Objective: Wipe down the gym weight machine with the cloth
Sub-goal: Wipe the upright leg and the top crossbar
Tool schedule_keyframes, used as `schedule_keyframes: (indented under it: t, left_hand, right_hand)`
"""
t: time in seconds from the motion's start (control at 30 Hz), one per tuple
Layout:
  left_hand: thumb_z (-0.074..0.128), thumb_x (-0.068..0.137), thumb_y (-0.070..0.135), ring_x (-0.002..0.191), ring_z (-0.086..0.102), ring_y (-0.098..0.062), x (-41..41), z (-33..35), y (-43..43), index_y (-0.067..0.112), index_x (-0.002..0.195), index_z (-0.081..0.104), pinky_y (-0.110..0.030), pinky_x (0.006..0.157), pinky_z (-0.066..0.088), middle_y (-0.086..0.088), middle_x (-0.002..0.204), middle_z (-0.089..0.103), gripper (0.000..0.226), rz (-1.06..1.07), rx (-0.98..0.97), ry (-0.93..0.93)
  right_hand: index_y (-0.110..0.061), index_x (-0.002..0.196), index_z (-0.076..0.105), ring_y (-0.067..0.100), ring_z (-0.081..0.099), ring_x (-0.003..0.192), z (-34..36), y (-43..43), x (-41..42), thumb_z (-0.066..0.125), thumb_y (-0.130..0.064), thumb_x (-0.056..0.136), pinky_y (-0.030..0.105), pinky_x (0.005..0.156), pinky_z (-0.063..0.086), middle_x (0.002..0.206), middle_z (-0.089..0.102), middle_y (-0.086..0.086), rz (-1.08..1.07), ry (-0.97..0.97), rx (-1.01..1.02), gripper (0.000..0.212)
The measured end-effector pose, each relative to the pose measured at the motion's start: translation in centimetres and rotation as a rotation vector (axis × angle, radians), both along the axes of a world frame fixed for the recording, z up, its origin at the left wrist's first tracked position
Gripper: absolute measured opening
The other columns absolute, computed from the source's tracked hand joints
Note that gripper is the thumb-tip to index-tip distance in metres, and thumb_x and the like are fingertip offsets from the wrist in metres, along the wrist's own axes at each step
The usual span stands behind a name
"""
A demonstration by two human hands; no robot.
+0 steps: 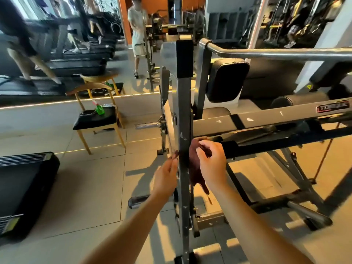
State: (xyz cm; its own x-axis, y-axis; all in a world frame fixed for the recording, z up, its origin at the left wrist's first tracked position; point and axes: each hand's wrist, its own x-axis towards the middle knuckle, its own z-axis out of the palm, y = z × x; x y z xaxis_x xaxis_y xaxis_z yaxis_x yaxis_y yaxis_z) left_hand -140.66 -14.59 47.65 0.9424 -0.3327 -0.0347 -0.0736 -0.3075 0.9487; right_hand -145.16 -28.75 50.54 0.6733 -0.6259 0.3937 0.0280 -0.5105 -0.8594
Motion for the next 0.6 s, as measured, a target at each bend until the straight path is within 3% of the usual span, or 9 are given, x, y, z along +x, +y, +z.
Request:
schedule_keyframes:
  t: [0.07, 0.13, 0.2, 0.27, 0.33, 0.4, 0.53, 0.6]
  left_hand:
    - [0.037, 0.108, 0.042, 0.084, 0.056, 0.011, 0.6, 0.0, 0.1, 0.052, 0.119, 0.051, -0.011, 0.068, 0.041, 0.026, 0.095, 0.059, 0.020, -0.033, 0.007, 0.002]
    - [0.038, 0.108, 0.040, 0.078, 0.057, 0.018, 1.5, 0.5, 0.7, 0.049, 0.133, 0.050, -0.006, 0.063, 0.044, 0.025, 0.100, 0.061, 0.028, -0.061, -0.034, 0.020]
    - [0.039, 0.108, 0.039, 0.096, 0.058, 0.017, 2.6, 1.2, 1.1, 0.043, 0.139, 0.051, -0.002, 0.073, 0.046, 0.020, 0.119, 0.063, 0.033, -0.107, -0.129, 0.032]
    - [0.039, 0.109, 0.034, 0.107, 0.062, 0.004, 3.5, 2.0, 1.3, 0.048, 0.127, 0.057, -0.010, 0.083, 0.051, 0.016, 0.117, 0.068, 0.029, -0.149, -0.182, 0.029]
    - [0.038, 0.110, 0.032, 0.104, 0.064, 0.001, 4.1, 2.4, 1.5, 0.058, 0.112, 0.060, -0.020, 0.086, 0.053, 0.023, 0.107, 0.069, 0.034, -0.177, -0.178, -0.004]
    - [0.039, 0.109, 0.032, 0.102, 0.062, 0.007, 4.6, 1.9, 2.0, 0.056, 0.114, 0.060, -0.015, 0.084, 0.051, 0.029, 0.103, 0.068, 0.032, -0.221, -0.168, 0.004]
    - [0.041, 0.109, 0.029, 0.106, 0.064, 0.003, 4.9, 0.9, 3.3, 0.035, 0.142, 0.053, -0.003, 0.075, 0.049, 0.016, 0.120, 0.064, 0.036, -0.307, -0.193, 0.098]
    - [0.042, 0.109, 0.029, 0.100, 0.061, 0.010, 5.0, 1.1, 3.8, 0.036, 0.145, 0.050, 0.003, 0.069, 0.043, 0.018, 0.124, 0.060, 0.038, -0.348, -0.196, 0.107]
  right_hand:
    - [-0.031, 0.107, 0.063, -0.003, 0.055, 0.106, -0.3, 1.3, 0.2, 0.065, -0.017, 0.098, 0.024, 0.096, 0.052, 0.112, 0.057, -0.010, -0.048, -0.020, 0.017, 0.017]
    - [-0.025, 0.108, 0.065, 0.001, 0.056, 0.107, 0.7, 2.4, 0.9, 0.066, -0.015, 0.097, 0.022, 0.095, 0.051, 0.112, 0.058, -0.009, -0.083, -0.093, -0.029, 0.014]
    - [-0.017, 0.111, 0.068, 0.002, 0.056, 0.109, 2.0, 3.5, 2.4, 0.067, -0.014, 0.097, 0.016, 0.097, 0.048, 0.115, 0.057, -0.009, -0.093, -0.144, -0.136, 0.014]
    - [-0.015, 0.112, 0.070, 0.004, 0.055, 0.112, 2.7, 4.6, 4.1, 0.068, -0.014, 0.096, 0.013, 0.099, 0.044, 0.117, 0.056, -0.009, -0.096, -0.126, -0.212, 0.016]
    - [-0.017, 0.110, 0.071, 0.006, 0.054, 0.113, 1.9, 5.6, 5.2, 0.068, -0.014, 0.096, 0.012, 0.100, 0.043, 0.119, 0.056, -0.007, -0.132, -0.092, -0.237, 0.015]
    - [-0.019, 0.109, 0.071, 0.005, 0.054, 0.112, 0.3, 6.3, 5.2, 0.068, -0.013, 0.096, 0.016, 0.100, 0.045, 0.118, 0.056, -0.009, -0.183, -0.066, -0.208, 0.015]
    - [-0.021, 0.104, 0.072, -0.001, 0.057, 0.101, -2.9, 7.1, 3.4, 0.069, -0.009, 0.093, 0.030, 0.096, 0.051, 0.109, 0.061, -0.009, -0.246, 0.072, -0.070, 0.016]
    - [-0.025, 0.103, 0.071, -0.005, 0.056, 0.100, -2.3, 7.5, 2.9, 0.069, -0.011, 0.094, 0.024, 0.093, 0.050, 0.108, 0.061, -0.010, -0.256, 0.090, -0.034, 0.016]
